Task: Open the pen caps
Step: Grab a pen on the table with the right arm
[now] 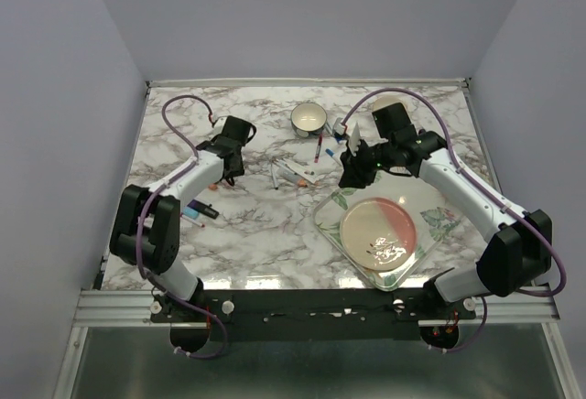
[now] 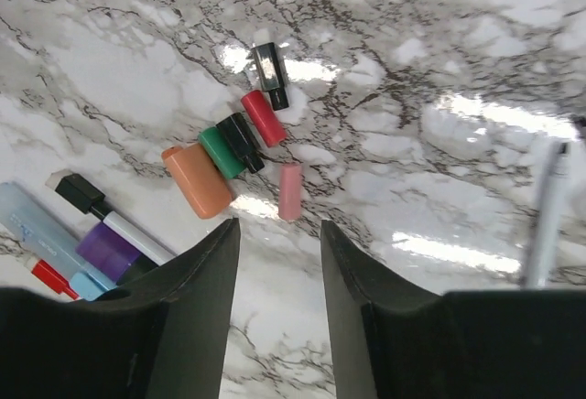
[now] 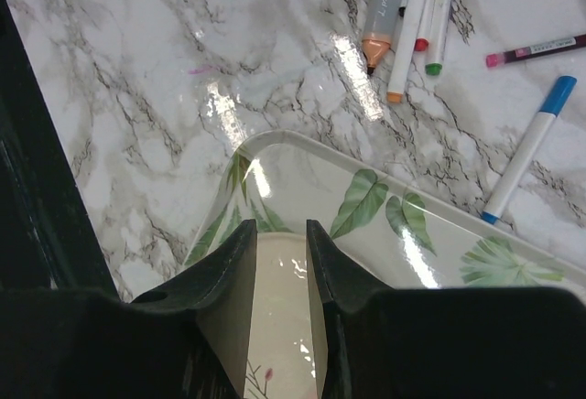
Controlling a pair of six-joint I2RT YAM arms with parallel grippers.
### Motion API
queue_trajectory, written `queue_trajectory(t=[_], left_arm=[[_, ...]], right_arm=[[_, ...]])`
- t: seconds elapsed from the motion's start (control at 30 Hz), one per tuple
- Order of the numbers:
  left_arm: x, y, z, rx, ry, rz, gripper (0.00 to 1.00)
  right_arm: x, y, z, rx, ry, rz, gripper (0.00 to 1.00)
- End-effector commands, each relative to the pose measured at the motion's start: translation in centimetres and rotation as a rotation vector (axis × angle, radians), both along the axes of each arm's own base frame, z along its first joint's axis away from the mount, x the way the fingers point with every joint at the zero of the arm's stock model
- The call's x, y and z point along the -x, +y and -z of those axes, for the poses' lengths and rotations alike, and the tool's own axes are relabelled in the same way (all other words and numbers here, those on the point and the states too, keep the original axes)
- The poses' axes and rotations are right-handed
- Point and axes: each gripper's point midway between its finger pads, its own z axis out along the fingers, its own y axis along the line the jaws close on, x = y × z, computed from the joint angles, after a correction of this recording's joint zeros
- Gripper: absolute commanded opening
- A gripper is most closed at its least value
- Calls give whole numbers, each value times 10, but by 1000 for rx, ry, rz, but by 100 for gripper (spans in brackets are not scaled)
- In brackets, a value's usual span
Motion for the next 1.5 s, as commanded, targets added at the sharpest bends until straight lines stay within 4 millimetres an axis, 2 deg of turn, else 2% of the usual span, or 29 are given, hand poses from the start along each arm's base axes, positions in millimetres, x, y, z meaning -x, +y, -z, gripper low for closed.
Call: queue_trajectory(t=[0.0, 0.03, 0.1, 0.13, 0.17, 0.23, 0.27, 0.37, 0.4, 0.43, 0.5, 0.53, 0.57, 0.63, 0.7, 0.73, 0.83, 0.87, 0.9, 0.93, 0.97, 1.0, 1.07, 1.1, 1.13, 1.17, 1.2, 1.23, 1.47], left_arm=[[-5, -25, -54, 147, -129, 103, 52], [-4, -27, -60, 163, -145, 118, 55], [-2, -33, -86, 200, -219, 173, 63], [1, -36, -91, 220, -231, 196, 66], [4, -36, -110, 234, -285, 214, 72], [9, -40, -124, 258, -328, 261, 80], [14, -39, -141, 268, -375, 274, 88], [28, -40, -157, 297, -437, 333, 99], [31, -41, -160, 305, -451, 350, 99], [35, -40, -153, 309, -440, 356, 99], [45, -42, -153, 325, -444, 388, 99], [50, -40, -142, 315, -423, 399, 99], [54, -39, -141, 316, -430, 406, 99], [61, -37, -134, 308, -412, 412, 99], [65, -36, -138, 307, -431, 424, 99], [67, -35, -136, 300, -430, 426, 99], [71, -30, -140, 282, -448, 424, 99], [72, -31, -142, 287, -455, 426, 99], [72, -32, -144, 293, -463, 431, 99], [73, -33, -145, 301, -464, 439, 99], [73, -33, -146, 303, -469, 440, 99], [73, -34, -147, 304, -473, 442, 99], [74, -34, -148, 310, -475, 446, 99], [74, -35, -149, 316, -479, 450, 99], [74, -35, -149, 319, -480, 448, 99], [74, -35, -149, 322, -481, 452, 99], [74, -35, -149, 323, -482, 450, 99], [74, -34, -149, 326, -481, 445, 99], [74, -35, -151, 353, -492, 452, 99]], right_arm=[[0, -4, 6, 15, -2, 8, 36], [-1, -5, 8, 20, 3, 11, 35], [-5, -7, 12, 33, 3, 24, 36], [-7, -7, 15, 40, 5, 28, 35], [-10, -9, 17, 50, 2, 40, 36], [-14, -12, 20, 61, 1, 58, 36], [-18, -14, 24, 79, -1, 75, 36], [-29, -19, 32, 113, -5, 115, 36], [-33, -19, 32, 119, -11, 124, 41], [-37, -20, 33, 123, -11, 142, 43], [-45, -22, 42, 151, 3, 165, 46], [-49, -22, 40, 155, 0, 170, 47], [-52, -22, 43, 166, 6, 174, 48], [-59, -24, 52, 195, 21, 183, 55], [-70, -29, 52, 221, 5, 197, 62], [-73, -31, 59, 240, 17, 198, 64], [-93, -38, 52, 255, 5, 233, 73], [-98, -39, 61, 268, 30, 237, 73], [-113, -42, 50, 255, 8, 257, 74], [-120, -44, 50, 257, 13, 266, 74], [-123, -46, 62, 281, 50, 267, 74], [-138, -46, 51, 278, 16, 282, 74], [-149, -49, 55, 308, 18, 291, 74], [-155, -50, 71, 342, 46, 296, 74], [-164, -48, 62, 340, 33, 298, 73], [-169, -47, 64, 343, 38, 300, 73], [-172, -46, 81, 365, 70, 298, 72], [-180, -43, 74, 356, 62, 311, 71], [-177, -33, 111, 346, 183, 293, 66]])
